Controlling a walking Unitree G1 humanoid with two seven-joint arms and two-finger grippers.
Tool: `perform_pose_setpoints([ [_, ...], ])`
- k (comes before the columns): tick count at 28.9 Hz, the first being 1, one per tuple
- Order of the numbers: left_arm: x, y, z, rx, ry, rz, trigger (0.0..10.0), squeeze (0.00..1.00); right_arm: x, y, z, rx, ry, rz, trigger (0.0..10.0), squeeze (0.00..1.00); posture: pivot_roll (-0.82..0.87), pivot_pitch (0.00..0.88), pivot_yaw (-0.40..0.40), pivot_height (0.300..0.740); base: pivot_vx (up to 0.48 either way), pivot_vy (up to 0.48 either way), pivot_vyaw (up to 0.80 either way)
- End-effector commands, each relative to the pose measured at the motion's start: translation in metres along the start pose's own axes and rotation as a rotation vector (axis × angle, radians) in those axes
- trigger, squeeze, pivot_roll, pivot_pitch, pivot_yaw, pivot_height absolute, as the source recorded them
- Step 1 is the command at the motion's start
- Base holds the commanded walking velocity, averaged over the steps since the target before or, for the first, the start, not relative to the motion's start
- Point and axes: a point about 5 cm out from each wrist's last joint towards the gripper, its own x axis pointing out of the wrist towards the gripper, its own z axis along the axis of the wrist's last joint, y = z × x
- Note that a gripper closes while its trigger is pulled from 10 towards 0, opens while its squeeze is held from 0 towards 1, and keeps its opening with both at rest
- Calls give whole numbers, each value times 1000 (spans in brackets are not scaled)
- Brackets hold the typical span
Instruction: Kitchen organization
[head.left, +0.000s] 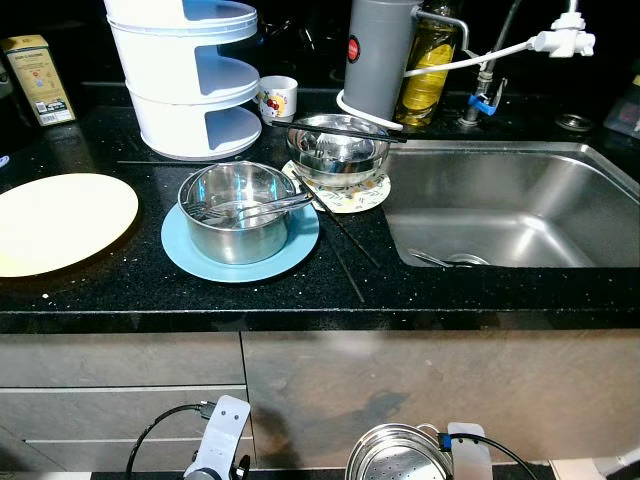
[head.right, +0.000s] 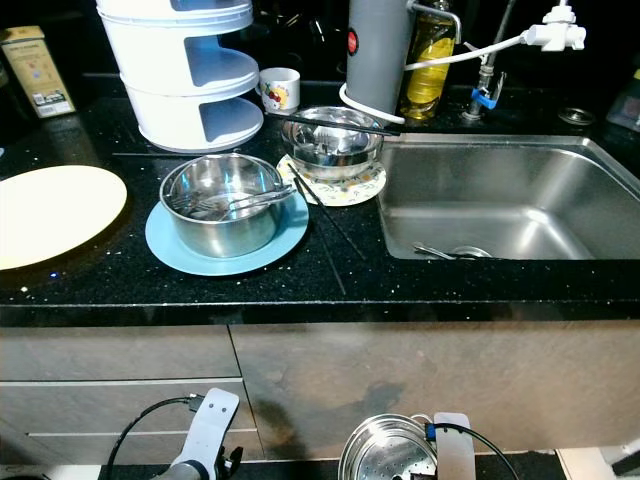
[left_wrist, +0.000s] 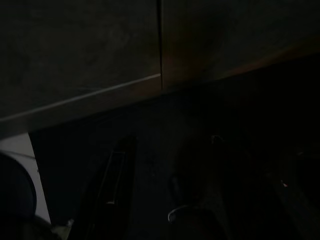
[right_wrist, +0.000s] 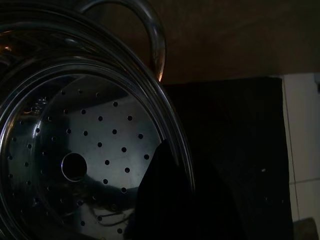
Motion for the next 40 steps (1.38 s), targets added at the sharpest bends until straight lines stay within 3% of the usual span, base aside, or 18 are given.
perform_pose_setpoints([
  [1, -2, -3, -8, 4, 29, -13, 10000, 0, -6, -1, -28, -22, 112, 8, 10000, 0, -92, 159, -23, 740, 0, -364, 0],
  [29, -2, -5, -10, -3, 28, -29, 10000, 0, -7, -2, -31, -32, 118, 0, 10000, 0, -101, 144, -26, 740, 0, -361, 0],
  [34, -2, -6, -12, -38, 48, -28, 10000, 0, -7, -2, -31, -34, 116, 1, 10000, 0, -102, 139, -26, 740, 0, 0, 0],
  [40, -1, -6, -10, -54, 36, -34, 10000, 0, -7, -4, -30, -35, 117, 0, 10000, 0, -105, 135, -26, 740, 0, 480, 0],
])
